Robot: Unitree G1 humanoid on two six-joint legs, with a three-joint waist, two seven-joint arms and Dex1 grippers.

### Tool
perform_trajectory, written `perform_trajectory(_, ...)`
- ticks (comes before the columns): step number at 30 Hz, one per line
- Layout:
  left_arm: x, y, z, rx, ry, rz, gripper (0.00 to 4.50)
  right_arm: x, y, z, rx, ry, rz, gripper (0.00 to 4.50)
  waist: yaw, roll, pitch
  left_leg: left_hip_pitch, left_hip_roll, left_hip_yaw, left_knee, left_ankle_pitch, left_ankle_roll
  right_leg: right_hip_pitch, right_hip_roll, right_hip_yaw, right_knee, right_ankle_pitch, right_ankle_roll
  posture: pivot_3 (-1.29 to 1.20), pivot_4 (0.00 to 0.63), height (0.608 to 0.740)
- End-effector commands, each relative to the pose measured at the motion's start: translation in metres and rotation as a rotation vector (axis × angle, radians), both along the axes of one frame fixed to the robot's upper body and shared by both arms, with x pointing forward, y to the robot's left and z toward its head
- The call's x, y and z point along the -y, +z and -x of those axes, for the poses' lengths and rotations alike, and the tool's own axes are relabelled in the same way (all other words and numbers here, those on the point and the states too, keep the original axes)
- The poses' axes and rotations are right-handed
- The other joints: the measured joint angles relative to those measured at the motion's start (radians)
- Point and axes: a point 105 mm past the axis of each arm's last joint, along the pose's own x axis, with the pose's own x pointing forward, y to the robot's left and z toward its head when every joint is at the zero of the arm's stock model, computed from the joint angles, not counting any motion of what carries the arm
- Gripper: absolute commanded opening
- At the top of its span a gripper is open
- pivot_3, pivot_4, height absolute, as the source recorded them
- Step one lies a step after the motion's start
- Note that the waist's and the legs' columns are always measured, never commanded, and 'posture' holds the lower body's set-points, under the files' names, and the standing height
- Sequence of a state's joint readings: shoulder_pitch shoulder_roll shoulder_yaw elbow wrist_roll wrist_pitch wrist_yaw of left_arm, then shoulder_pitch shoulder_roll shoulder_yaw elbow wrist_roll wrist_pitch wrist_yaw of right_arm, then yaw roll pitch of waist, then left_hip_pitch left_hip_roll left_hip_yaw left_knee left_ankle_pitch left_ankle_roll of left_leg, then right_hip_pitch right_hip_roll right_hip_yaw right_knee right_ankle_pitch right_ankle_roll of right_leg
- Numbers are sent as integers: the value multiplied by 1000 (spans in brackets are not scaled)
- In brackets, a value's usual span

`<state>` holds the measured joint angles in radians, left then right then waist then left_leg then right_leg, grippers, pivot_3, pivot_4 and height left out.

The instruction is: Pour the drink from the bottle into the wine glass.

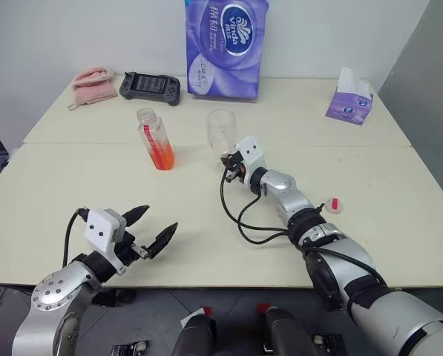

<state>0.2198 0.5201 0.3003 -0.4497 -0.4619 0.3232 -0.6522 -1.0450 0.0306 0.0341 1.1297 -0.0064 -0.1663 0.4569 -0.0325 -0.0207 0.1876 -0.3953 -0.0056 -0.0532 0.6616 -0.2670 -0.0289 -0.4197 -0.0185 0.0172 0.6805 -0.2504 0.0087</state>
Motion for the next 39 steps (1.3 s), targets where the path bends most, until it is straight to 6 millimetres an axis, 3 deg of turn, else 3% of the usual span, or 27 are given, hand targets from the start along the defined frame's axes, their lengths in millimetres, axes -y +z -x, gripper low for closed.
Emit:
perform_trajectory(1,6,15,1,57,-31,-13,4500,2,3,-2,2,-14,-24,1461,0,0,0,0,0,0,0,0,0,0,0,0,0,0,0,0,150,740)
perform_trajectory(8,7,18,-6,64,-42,-17,4500,8,4,-3,29,-30,-24,4010,0,0,0,0,0,1,0,0,0,0,0,0,0,0,0,0,150,740)
perform_trajectory(10,8,19,-8,66,-45,-15,4500,11,5,-4,39,-41,-17,4471,0,0,0,0,0,1,0,0,0,0,0,0,0,0,0,0,150,740)
perform_trajectory(14,5,19,-15,76,-20,-3,4500,25,8,-4,63,-43,-41,4471,1,0,0,0,0,0,0,0,0,0,0,0,0,0,0,0,150,740)
perform_trajectory(18,-14,12,-28,88,107,36,4500,48,13,5,111,-16,-60,4471,3,0,0,0,0,0,0,0,0,0,0,0,0,0,0,0,150,740)
perform_trajectory(24,-38,17,-54,161,325,65,4500,81,30,62,134,142,-38,4471,6,0,0,-2,0,-2,1,0,0,0,0,-1,0,0,0,0,150,740)
perform_trajectory(31,-65,27,-87,222,592,59,4500,90,76,140,122,376,-73,4471,1,-1,0,-1,0,-2,1,0,0,0,0,-2,0,0,1,0,150,740)
perform_trajectory(35,-61,32,-101,235,585,55,4500,85,86,168,73,462,-84,4471,5,-1,-1,-1,0,-2,1,0,0,1,0,-2,-1,0,1,0,150,740)
perform_trajectory(39,-52,37,-115,244,543,64,4500,80,92,173,60,463,-100,4471,7,-2,-1,-1,-1,-2,1,0,0,1,0,-3,-1,0,1,0,150,740)
